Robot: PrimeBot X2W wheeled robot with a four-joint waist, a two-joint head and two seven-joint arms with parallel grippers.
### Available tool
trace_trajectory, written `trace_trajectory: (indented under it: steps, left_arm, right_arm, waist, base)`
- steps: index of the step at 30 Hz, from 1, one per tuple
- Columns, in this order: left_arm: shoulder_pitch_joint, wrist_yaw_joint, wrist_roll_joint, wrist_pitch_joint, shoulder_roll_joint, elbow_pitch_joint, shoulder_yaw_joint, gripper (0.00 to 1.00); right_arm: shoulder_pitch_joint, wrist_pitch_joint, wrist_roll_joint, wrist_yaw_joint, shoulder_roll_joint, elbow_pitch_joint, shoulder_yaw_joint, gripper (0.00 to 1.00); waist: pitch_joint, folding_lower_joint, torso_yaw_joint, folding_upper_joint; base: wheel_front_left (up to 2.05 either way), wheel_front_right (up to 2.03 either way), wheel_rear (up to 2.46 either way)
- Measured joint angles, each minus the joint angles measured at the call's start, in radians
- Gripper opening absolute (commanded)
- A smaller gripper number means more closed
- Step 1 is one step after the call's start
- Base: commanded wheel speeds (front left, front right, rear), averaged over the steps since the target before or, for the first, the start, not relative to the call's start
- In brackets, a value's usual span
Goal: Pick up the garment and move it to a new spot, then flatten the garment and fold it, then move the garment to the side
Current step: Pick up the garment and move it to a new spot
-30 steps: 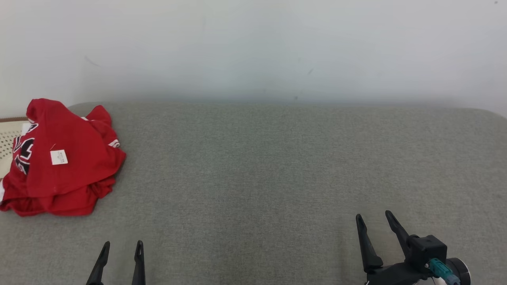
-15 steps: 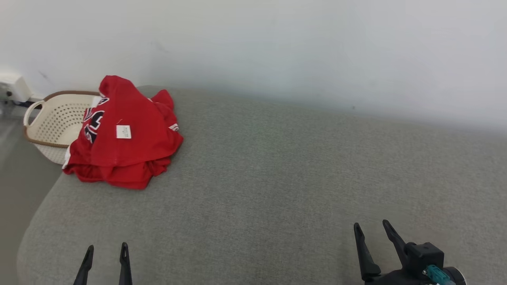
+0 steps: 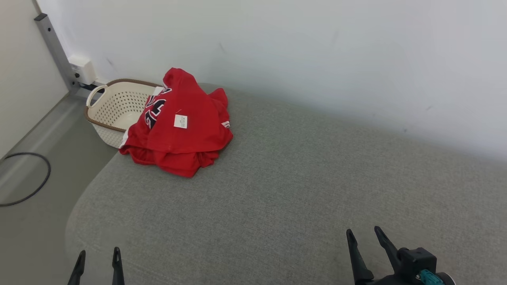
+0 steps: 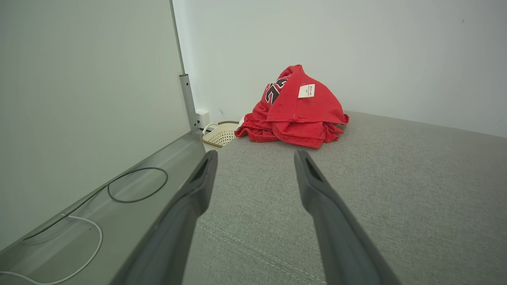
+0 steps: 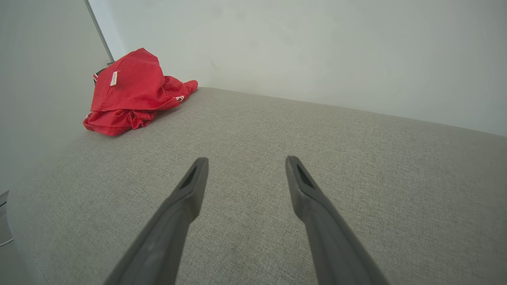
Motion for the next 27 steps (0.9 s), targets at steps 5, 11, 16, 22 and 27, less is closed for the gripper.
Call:
trace_trajectory:
  steps: [5,11,16,22,27]
  left_arm:
    - [0.005,0.008,-0.005,0.0,0.001,-0.007,0.009,1.0]
    - [0.013,0.011,-0.037,-0.001,-0.007,-0.01,0.016,1.0]
    - [0.003,-0.012,-0.072,-0.007,-0.02,0.004,0.017,1.0]
    - [-0.08,-0.055,-0.103,-0.012,-0.007,0.057,0.021,1.0]
    - [-0.194,-0.081,-0.123,-0.015,0.007,0.123,0.033,1.0]
  right_arm:
    - [-0.003,-0.009,0.005,0.0,0.001,0.011,0.009,1.0]
    - [-0.006,-0.014,0.008,0.0,0.003,0.023,0.021,1.0]
    - [-0.023,-0.015,0.012,0.0,0.003,0.031,0.037,1.0]
    - [-0.047,-0.017,0.015,0.0,0.004,0.036,0.068,1.0]
    - [-0.084,-0.018,0.021,0.0,0.003,0.037,0.102,1.0]
  waist:
    - [-0.01,0.0,0.039,0.0]
    - [-0.016,0.0,0.057,0.0]
    - [-0.011,0.0,0.043,0.0001]
    - [0.002,0.0,0.001,0.0]
    - [0.02,0.0001,-0.055,0.0]
  base:
    - [0.0,0.0,0.0]
    - [0.0,0.0,0.0]
    - [0.0,0.0,0.0]
    - [0.0,0.0,0.0]
    - [0.0,0.0,0.0]
